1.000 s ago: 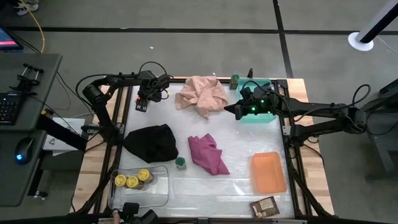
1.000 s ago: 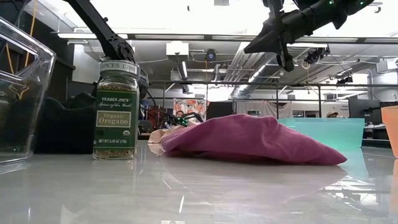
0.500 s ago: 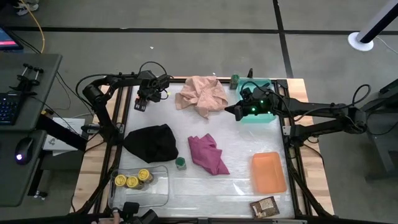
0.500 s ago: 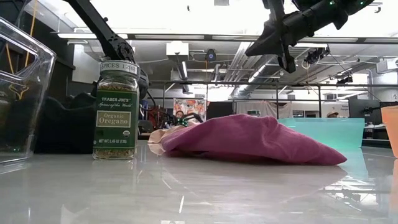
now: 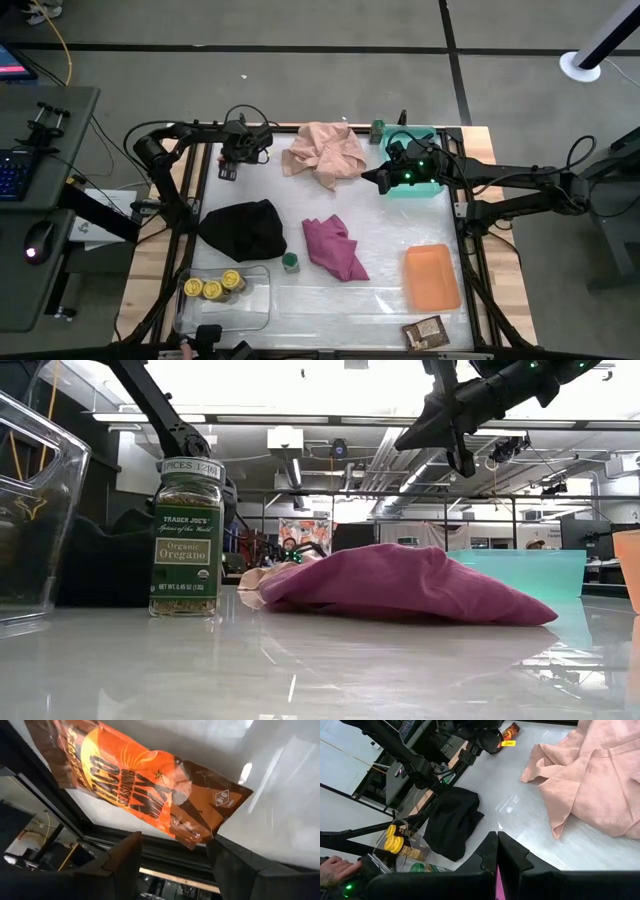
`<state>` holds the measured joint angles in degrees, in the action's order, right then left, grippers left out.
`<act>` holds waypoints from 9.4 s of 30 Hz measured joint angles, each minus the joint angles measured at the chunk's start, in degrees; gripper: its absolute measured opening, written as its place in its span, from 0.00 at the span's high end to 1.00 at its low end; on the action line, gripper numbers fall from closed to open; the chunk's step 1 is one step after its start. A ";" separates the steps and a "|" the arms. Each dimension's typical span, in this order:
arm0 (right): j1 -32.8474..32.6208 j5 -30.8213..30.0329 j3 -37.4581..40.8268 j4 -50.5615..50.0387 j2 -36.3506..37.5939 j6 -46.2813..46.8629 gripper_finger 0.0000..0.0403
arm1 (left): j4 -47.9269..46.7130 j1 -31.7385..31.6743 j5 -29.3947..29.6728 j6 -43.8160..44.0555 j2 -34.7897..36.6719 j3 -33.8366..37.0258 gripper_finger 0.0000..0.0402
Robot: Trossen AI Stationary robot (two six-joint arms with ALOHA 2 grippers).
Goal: Sort spices by type
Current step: Put the top orange seasoning bag into the orange bin, then put the left orange seasoning bag into the orange bin, then put the orange seasoning bag into the orange bin
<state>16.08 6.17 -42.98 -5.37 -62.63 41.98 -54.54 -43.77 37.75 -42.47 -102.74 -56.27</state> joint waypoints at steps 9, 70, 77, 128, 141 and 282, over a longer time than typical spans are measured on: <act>0.01 0.04 0.00 0.00 0.00 0.55 1.00 | 0.35 0.42 -2.38 4.70 0.00 0.00 0.74; -19.30 10.43 -0.02 -20.30 19.30 1.71 1.00 | 8.78 64.32 -18.97 46.88 -8.74 -51.12 1.00; -28.24 7.77 -0.04 -1.95 7.51 1.94 1.00 | 4.51 70.22 -19.27 47.77 -7.38 -47.83 1.00; -40.43 6.79 -23.74 2.61 -51.41 9.63 0.42 | 30.47 77.02 -33.85 64.87 -12.01 -19.19 1.00; -40.96 1.72 -23.76 6.90 -53.20 17.62 0.54 | 40.88 75.42 -31.94 62.55 -16.65 -19.21 1.00; -57.16 17.90 -17.68 -22.88 -43.14 -34.56 0.65 | 22.77 71.97 -18.09 66.39 8.94 -21.90 1.00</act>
<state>-41.08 24.08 -60.66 -28.24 -105.77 7.42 -31.77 28.21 19.66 23.92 -93.80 -78.17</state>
